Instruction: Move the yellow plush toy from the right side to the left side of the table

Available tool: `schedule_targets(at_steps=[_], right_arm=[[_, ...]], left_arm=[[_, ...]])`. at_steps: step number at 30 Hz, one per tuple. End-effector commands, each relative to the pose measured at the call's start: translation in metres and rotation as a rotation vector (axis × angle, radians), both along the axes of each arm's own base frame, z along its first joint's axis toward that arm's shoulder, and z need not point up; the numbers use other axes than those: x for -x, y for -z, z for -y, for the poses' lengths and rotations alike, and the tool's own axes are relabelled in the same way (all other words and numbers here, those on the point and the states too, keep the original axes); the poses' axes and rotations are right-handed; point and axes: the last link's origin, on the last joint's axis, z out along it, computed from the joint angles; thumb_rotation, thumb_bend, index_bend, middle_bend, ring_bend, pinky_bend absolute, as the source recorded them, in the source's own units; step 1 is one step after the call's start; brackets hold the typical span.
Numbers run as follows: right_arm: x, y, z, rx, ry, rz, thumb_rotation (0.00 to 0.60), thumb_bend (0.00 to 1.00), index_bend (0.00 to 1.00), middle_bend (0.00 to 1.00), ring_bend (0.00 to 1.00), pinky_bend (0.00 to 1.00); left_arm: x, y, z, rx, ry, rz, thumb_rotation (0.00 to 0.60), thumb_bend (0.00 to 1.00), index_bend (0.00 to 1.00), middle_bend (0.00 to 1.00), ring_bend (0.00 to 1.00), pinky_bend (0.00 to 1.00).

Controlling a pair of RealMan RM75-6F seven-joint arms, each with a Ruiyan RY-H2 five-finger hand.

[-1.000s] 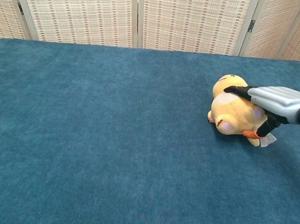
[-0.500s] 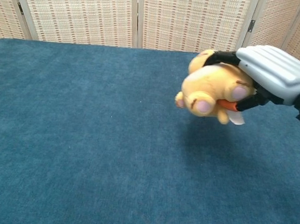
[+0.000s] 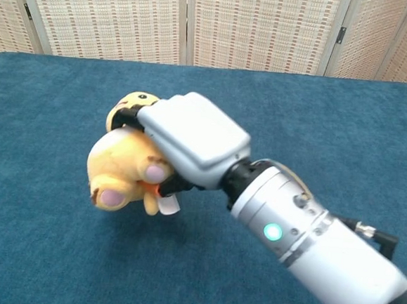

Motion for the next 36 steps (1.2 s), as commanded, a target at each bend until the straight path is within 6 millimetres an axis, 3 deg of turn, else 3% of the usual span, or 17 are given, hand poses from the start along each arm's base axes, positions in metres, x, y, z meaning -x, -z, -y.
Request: schedule_targets(at_steps=[1,5,7,9,10,12,18,25,29,32,36], right_arm=[[-0.007,0.028,-0.003,-0.014,0.017,-0.083,0.6,0.54,0.82,0.71,0.62,0.78],[-0.003,0.037,-0.008,-0.012,0.033,-0.142,0.6,0.49,0.66,0.57,0.49,0.64],[0.003,0.04,-0.009,-0.03,0.056,-0.18,0.6,0.45,0.45,0.42,0.36,0.5],[0.009,0.041,-0.009,-0.075,0.102,-0.236,0.6,0.36,0.12,0.15,0.13,0.33],[0.009,0.04,-0.009,-0.091,0.117,-0.249,0.6,0.32,0.02,0.05,0.05,0.26],[0.006,0.032,-0.009,-0.105,0.123,-0.241,0.6,0.24,0.0,0.0,0.0,0.18],[0.009,-0.004,-0.02,-0.134,0.156,-0.152,0.6,0.12,0.0,0.0,0.0,0.01],[0.035,-0.073,-0.04,-0.12,0.203,-0.13,0.6,0.11,0.0,0.0,0.0,0.0],[0.08,-0.132,-0.063,-0.052,0.27,-0.107,0.6,0.11,0.0,0.0,0.0,0.0],[0.141,-0.185,-0.093,0.06,0.348,-0.105,0.6,0.11,0.0,0.0,0.0,0.0],[0.213,-0.227,-0.134,0.194,0.46,-0.087,0.6,0.11,0.0,0.0,0.0,0.0]], left_arm=[[0.001,-0.003,0.001,-0.001,0.006,0.009,0.6,0.31,0.04,0.03,0.06,0.16],[0.002,-0.006,0.001,-0.004,0.008,0.019,0.6,0.31,0.04,0.03,0.07,0.16],[0.002,-0.007,0.001,-0.003,0.01,0.023,0.6,0.31,0.04,0.03,0.07,0.16],[0.002,-0.007,0.001,0.0,0.014,0.023,0.6,0.31,0.04,0.03,0.06,0.16],[0.001,-0.006,0.001,0.001,0.016,0.024,0.6,0.31,0.04,0.03,0.07,0.16],[0.001,-0.007,0.0,0.002,0.019,0.024,0.6,0.31,0.04,0.03,0.06,0.16],[0.001,-0.005,0.001,0.001,0.014,0.016,0.6,0.31,0.04,0.03,0.06,0.16],[-0.003,0.0,0.003,0.007,0.045,-0.005,0.6,0.31,0.04,0.03,0.06,0.17],[-0.011,0.006,0.001,0.0,0.127,0.016,0.6,0.31,0.03,0.05,0.07,0.19],[-0.027,0.024,0.002,0.028,0.256,0.066,0.6,0.31,0.04,0.09,0.07,0.24],[-0.054,0.058,0.0,0.106,0.389,0.084,0.6,0.31,0.07,0.14,0.13,0.3]])
